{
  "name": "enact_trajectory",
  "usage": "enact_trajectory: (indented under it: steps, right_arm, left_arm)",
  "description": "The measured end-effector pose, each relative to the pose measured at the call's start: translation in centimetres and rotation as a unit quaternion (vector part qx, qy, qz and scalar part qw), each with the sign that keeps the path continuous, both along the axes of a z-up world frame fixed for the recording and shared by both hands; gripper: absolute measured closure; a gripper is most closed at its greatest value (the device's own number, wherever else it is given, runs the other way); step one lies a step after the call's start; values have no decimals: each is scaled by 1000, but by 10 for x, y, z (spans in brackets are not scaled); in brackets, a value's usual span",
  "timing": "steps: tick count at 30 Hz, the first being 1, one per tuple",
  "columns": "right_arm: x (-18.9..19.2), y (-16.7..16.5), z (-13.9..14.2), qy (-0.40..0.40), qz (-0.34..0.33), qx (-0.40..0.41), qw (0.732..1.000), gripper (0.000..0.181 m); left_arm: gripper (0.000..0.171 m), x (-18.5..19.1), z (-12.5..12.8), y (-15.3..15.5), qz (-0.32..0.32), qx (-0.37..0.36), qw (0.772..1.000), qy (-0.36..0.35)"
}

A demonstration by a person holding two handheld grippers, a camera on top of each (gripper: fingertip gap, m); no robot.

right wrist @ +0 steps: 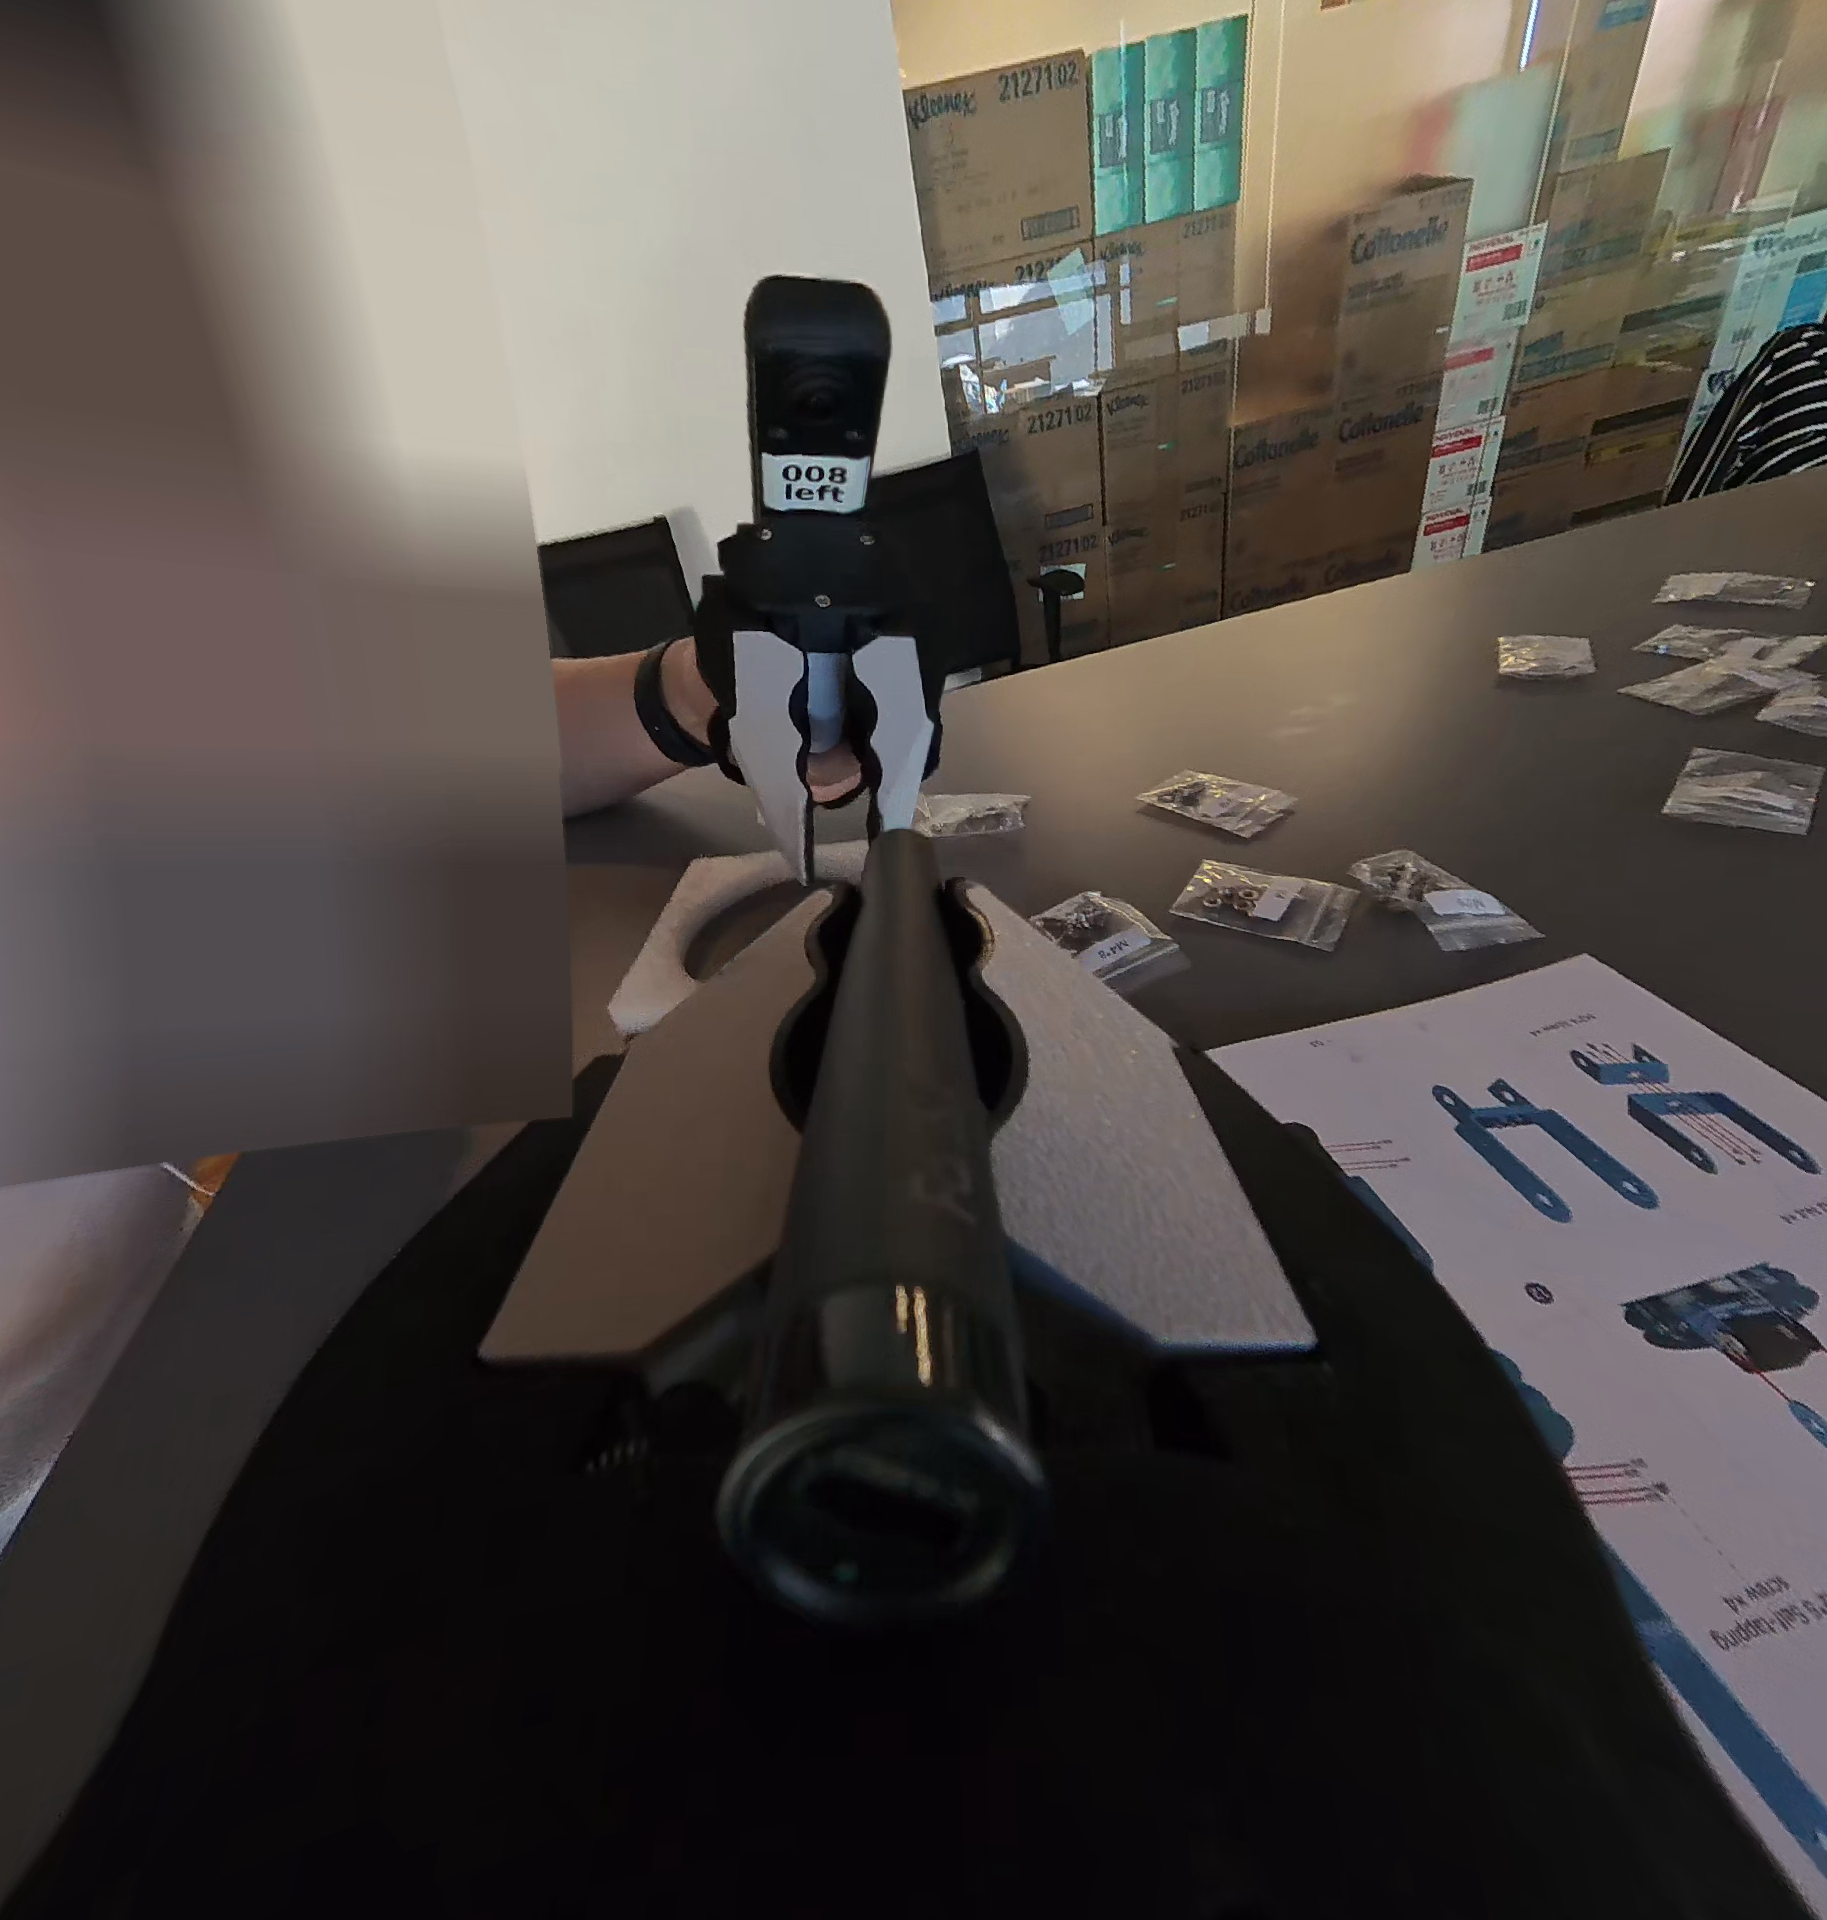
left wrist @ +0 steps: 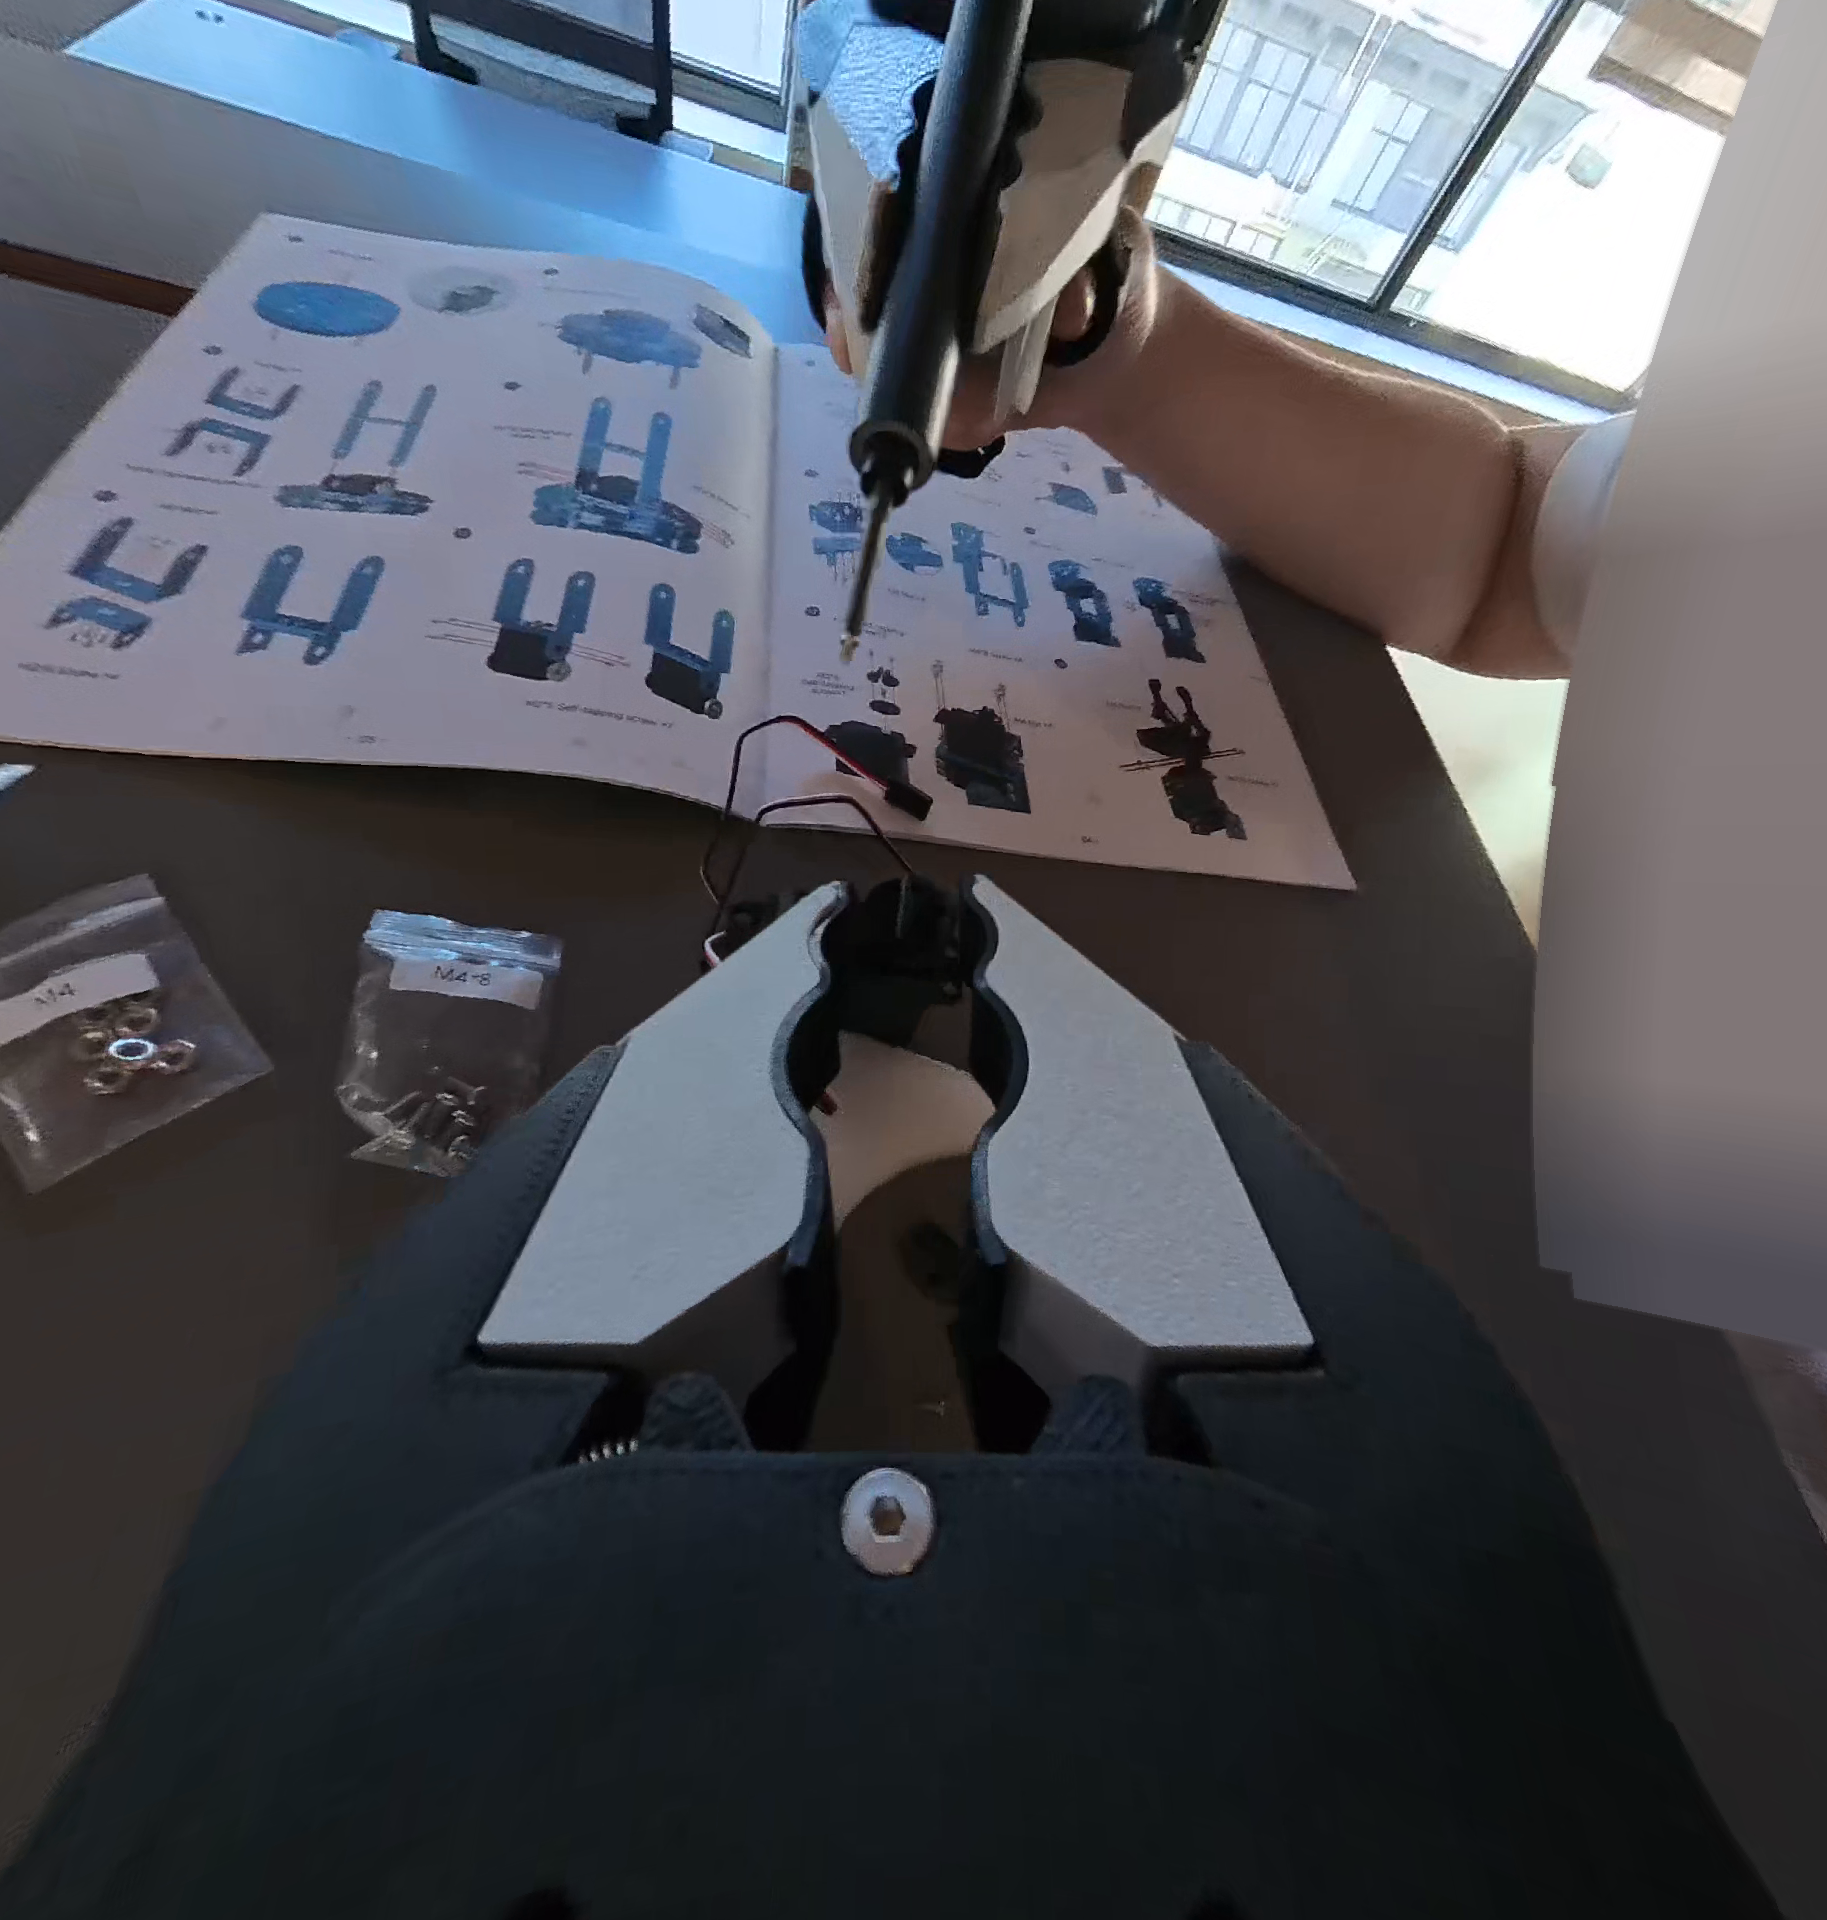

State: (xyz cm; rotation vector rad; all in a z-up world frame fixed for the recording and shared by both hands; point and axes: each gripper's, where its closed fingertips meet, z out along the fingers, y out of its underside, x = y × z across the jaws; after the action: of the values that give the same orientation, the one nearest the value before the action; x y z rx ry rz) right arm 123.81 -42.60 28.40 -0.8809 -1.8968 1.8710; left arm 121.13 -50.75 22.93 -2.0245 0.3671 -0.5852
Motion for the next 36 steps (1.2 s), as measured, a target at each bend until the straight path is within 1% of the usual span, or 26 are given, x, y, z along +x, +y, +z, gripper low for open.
enact_trajectory:
  steps: [3, 6, 7, 12, 16, 22, 29, 32, 36]
  right_arm:
    - [1, -3, 0, 1, 5, 0, 1000, 165]
    - [0, -2, -2, -1, -1, 4, 1000, 165]
    - [-1, 0, -2, 0, -7, 10, 1000, 165]
    - [0, 5, 2, 3, -13, 5, 1000, 166]
    - [1, 1, 0, 4, -9, 18, 1000, 165]
    - [1, -3, -4, -3, -1, 18, 1000, 165]
    - [3, -10, -7, -8, 11, 27, 1000, 165]
    - [6, -15, -9, -13, 24, 29, 999, 166]
    - [10, -24, -15, -18, 44, 51, 998, 166]
  left_arm:
    - [154, -1, -6, 3, 9, -5, 1000, 13]
    - [143, -8, -11, 6, 34, -5, 998, 53]
    - [143, -8, -11, 7, 34, -3, 998, 60]
    - [137, -6, -13, 8, 34, -9, 998, 53]
    - [138, -5, -10, 8, 31, -5, 998, 47]
    - [139, -3, -17, 7, 26, -10, 996, 82]
    - [149, -2, -17, 8, 24, 6, 994, 105]
    - [148, -2, -16, 9, 25, 10, 994, 109]
    - [150, -4, -16, 9, 29, 18, 992, 125]
